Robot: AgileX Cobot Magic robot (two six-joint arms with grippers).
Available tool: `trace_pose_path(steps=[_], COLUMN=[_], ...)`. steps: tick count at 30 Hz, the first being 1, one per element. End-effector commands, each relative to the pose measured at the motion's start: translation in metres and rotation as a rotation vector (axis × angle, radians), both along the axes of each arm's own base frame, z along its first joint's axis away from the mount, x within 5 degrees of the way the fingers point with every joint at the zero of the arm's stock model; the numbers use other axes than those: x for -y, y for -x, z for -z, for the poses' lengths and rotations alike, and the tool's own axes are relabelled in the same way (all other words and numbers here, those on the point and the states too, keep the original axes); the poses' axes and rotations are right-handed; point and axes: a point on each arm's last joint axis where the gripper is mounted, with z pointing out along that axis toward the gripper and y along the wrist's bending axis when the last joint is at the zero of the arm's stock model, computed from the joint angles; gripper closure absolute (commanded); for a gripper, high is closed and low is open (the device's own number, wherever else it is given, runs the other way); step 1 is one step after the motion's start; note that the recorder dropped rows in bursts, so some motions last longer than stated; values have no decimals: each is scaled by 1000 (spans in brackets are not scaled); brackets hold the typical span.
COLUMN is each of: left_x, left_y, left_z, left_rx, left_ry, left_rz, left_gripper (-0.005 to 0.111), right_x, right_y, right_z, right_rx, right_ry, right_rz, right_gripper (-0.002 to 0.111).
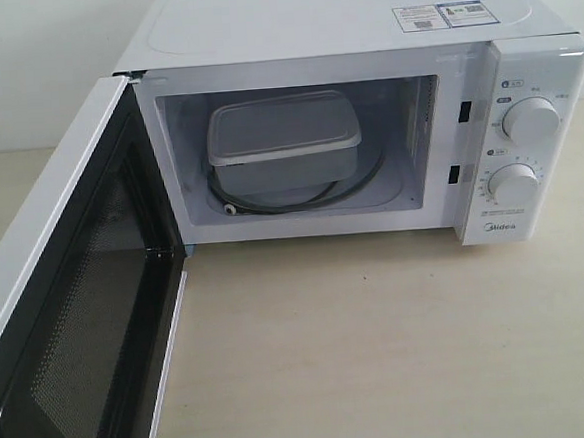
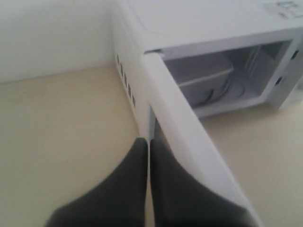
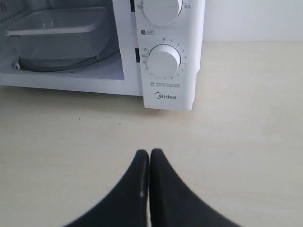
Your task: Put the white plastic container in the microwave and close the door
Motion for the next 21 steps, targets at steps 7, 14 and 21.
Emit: trace_pose_path(steps=[7, 14, 21], left_x=[-11, 3, 17], left_y=[-71, -80, -79], left_z=[38, 50, 84], left_rx=[-396, -352, -231], left_ry=[-268, -389, -465], left_rz=[184, 523, 848], left_gripper=[103, 103, 103], right_x=[0, 0, 0], right_y=[0, 0, 0], right_z=[-1, -1, -1], right_rx=[8, 8, 8], right_ry=[10, 10, 10], right_rz=[2, 2, 2], right_gripper=[108, 108, 108])
